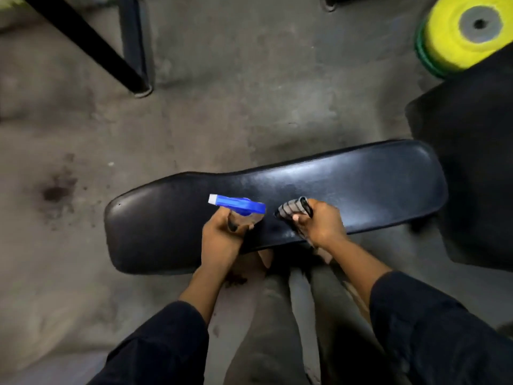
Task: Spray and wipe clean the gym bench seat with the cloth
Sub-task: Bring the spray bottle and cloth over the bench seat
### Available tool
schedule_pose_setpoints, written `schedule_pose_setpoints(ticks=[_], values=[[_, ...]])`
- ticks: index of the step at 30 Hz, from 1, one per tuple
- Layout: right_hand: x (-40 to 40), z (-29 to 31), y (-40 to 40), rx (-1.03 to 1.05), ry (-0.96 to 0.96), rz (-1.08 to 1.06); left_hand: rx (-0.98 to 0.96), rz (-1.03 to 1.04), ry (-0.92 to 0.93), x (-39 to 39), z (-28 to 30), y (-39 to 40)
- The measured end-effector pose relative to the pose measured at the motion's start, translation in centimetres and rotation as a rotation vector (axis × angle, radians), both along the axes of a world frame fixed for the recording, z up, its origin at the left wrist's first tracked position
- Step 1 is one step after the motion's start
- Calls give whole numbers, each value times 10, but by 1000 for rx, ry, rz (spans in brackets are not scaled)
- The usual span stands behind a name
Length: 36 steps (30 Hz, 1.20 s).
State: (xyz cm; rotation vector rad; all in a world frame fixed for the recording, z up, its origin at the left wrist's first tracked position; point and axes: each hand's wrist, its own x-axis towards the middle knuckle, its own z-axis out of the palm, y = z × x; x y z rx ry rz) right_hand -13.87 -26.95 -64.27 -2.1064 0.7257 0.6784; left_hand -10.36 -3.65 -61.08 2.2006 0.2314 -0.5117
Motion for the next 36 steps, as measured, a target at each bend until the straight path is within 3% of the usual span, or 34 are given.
schedule_pose_setpoints(ticks=[7,14,18,22,25,30,36], values=[[46,-66,23,222,46,10,75,202,68,-2,-19,17],[52,-88,-2,-137,21,148,120,204,93,-20,-28,12],[49,-59,-20,-37,-69,100,74,189,96,-30,-22,1],[39,-10,-29,421,-159,-32,69,-30,71,-30,-13,-23],[22,26,-38,679,-285,5,57,-190,111,-20,-8,-48],[-4,51,-55,628,-422,4,-178,-475,218,-2,-1,-96],[-26,33,-85,617,-515,-248,-71,-922,358,3,-25,-145]])
